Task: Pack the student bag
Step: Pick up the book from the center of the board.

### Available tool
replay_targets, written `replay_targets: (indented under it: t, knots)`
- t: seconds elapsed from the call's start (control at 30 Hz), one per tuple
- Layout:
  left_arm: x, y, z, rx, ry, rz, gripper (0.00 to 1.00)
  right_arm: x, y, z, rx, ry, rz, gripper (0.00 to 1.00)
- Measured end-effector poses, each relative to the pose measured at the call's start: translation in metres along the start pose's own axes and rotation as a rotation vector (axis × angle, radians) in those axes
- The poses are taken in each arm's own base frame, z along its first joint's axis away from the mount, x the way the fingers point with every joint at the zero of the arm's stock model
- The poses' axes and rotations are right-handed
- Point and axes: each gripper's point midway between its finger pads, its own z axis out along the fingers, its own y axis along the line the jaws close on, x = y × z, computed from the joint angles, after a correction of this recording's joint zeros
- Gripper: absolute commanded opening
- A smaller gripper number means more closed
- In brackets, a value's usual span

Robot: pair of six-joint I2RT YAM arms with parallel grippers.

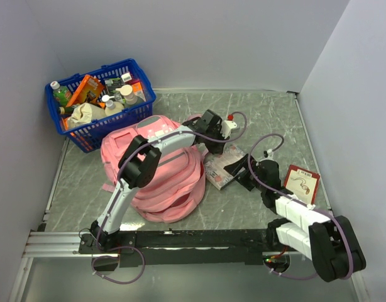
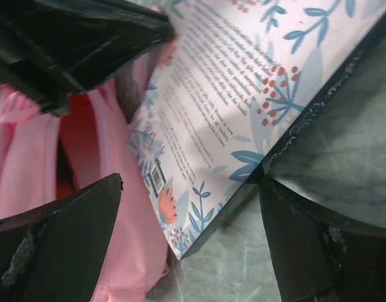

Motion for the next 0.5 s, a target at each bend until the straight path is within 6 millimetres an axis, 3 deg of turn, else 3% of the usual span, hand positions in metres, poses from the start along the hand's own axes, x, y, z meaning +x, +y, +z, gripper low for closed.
replay_targets:
  t: [0.2, 0.37, 0.43, 0.5]
  knots:
    - [-0.001, 0.005, 0.0, -0.005, -0.009, -0.016, 0.01, -0.01, 0.027, -0.011, -0.086, -0.035, -0.051, 0.95]
    - [0.001, 0.008, 0.001, -0.001, -0.01, -0.037, 0.01, -0.038, 0.074, -0.018, -0.219, -0.127, -0.088, 0.95]
    - [0.015, -0.009, 0.008, 0.076, 0.029, -0.075, 0.01, -0.052, 0.09, -0.02, -0.276, -0.185, -0.101, 0.95]
    - [0.021, -0.033, 0.015, 0.16, 0.049, -0.099, 0.01, -0.057, 0.09, -0.016, -0.272, -0.206, -0.099, 0.95]
